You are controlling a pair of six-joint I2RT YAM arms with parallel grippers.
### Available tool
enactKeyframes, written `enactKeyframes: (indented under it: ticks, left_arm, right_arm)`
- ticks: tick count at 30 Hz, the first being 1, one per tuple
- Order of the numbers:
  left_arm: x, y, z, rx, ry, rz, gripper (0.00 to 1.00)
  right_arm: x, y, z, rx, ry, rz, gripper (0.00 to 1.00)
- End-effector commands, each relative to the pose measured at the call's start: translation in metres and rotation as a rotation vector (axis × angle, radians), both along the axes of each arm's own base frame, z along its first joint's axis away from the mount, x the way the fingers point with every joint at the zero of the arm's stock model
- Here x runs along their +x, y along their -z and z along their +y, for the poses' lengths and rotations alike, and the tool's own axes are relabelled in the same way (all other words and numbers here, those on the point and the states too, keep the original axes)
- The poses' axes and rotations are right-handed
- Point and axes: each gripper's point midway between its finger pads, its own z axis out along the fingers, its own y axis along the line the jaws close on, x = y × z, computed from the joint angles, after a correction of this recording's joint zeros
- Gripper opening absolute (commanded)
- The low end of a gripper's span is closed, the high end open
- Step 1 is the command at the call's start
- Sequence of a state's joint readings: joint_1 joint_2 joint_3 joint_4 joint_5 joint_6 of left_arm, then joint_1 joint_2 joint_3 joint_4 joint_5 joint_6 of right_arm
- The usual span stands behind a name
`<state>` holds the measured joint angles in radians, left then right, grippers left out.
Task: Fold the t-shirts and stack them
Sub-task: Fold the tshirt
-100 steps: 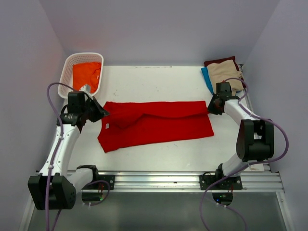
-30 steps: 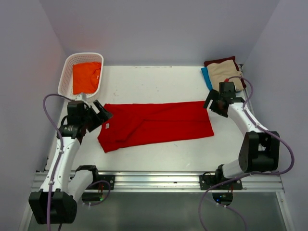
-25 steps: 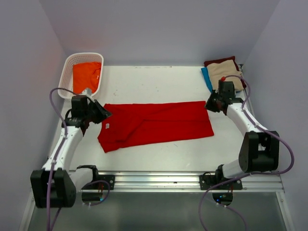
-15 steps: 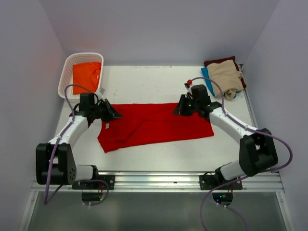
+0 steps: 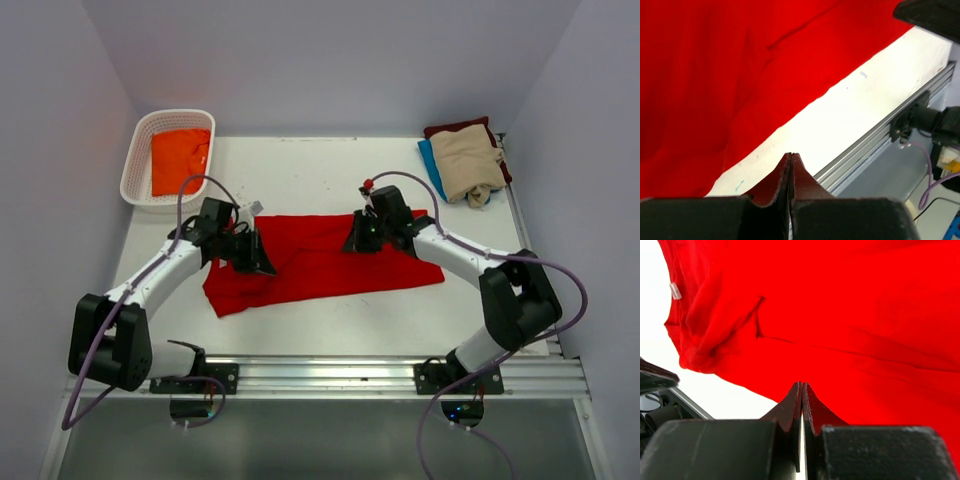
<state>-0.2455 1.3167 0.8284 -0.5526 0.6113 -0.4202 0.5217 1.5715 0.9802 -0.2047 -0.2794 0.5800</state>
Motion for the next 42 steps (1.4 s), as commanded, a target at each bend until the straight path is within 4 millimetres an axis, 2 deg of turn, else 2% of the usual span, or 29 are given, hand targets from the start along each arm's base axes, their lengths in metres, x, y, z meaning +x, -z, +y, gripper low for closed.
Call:
enactKeyframes:
  ticks: [1,7,12,16,20,24,28,32,37,42]
  left_arm:
    - [-0.02,0.02,0.002,0.072,0.062,0.05,0.0]
    - [-0.021,0.051,0.009,0.162,0.058,0.1,0.0]
    - [-0.011,0.073,0.015,0.224,0.032,0.122,0.0]
    - [0.002,0.076,0.016,0.247,0.008,0.101,0.0]
    - [0.017,0.075,0.027,0.323,-0.038,0.064,0.0]
    - [0.029,0.06,0.031,0.344,-0.077,0.014,0.0]
    - [0.041,0.043,0.029,0.333,-0.094,-0.031,0.0]
    - [0.044,0.046,0.03,0.351,-0.091,-0.027,0.0]
    - [0.041,0.066,0.036,0.387,-0.089,0.009,0.0]
    - [0.037,0.075,0.043,0.427,-0.097,0.022,0.0]
  right_arm:
    - [0.015,-0.017,0.012,0.03,0.011,-0.048,0.0]
    - [0.016,-0.018,0.016,0.026,0.01,-0.055,0.0]
    - [0.014,-0.018,0.02,0.021,0.0,-0.054,0.0]
    - [0.011,-0.018,0.024,0.015,-0.011,-0.057,0.0]
    - [0.009,-0.019,0.03,0.015,-0.024,-0.061,0.0]
    - [0.005,-0.017,0.038,0.013,-0.049,-0.058,0.0]
    - [-0.004,-0.015,0.055,0.017,-0.093,-0.058,0.0]
    - [-0.009,-0.01,0.075,0.012,-0.136,-0.049,0.0]
    - [-0.022,0.006,0.1,0.0,-0.185,-0.022,0.0]
    - [-0.028,0.009,0.114,0.003,-0.207,-0.02,0.0]
